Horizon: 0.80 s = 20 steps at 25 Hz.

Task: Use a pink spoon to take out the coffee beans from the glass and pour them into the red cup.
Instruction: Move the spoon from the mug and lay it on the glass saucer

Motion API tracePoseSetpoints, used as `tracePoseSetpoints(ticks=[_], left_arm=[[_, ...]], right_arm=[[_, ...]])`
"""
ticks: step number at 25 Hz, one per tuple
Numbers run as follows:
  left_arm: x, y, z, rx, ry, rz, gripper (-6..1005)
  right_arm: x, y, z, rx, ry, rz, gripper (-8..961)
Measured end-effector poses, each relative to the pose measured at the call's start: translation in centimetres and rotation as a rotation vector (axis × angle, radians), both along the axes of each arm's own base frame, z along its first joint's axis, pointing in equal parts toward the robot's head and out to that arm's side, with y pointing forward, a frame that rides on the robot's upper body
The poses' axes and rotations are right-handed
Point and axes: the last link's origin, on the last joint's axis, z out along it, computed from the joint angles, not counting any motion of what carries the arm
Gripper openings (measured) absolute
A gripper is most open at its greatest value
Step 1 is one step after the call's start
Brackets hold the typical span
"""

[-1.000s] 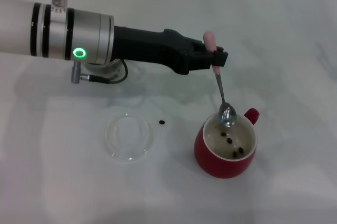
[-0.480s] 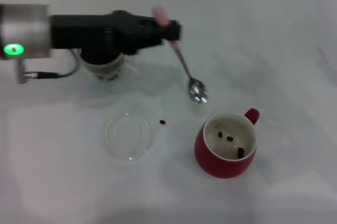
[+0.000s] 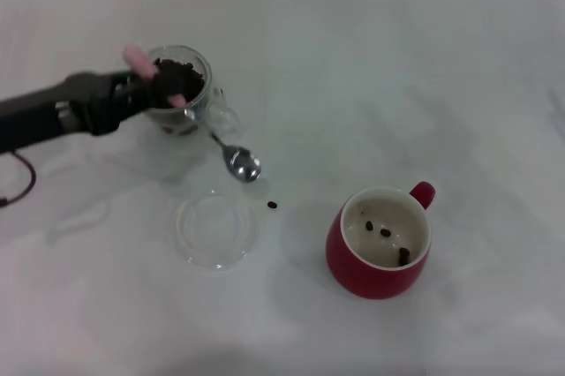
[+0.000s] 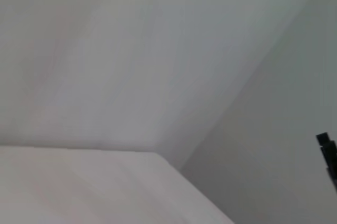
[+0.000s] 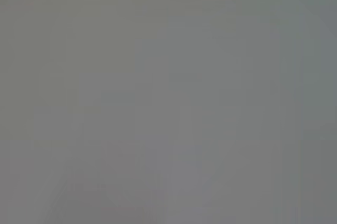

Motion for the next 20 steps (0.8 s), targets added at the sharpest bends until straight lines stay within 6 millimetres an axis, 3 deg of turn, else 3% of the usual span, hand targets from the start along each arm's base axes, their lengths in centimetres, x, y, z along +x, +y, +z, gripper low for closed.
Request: tracePoseSetpoints(ticks=[7, 20], left_arm=[[-2.2, -1.0, -2.2, -0.039, -0.002, 0.107, 124], [-4.1, -1.5, -4.1, -0.048, 0.053, 0.175, 159]], right_arm=[[0.6, 0.1, -0.4, -0.030, -0.003, -0.047, 757], [0.8, -0.1, -0.7, -0.041, -0.001, -0.066, 756]])
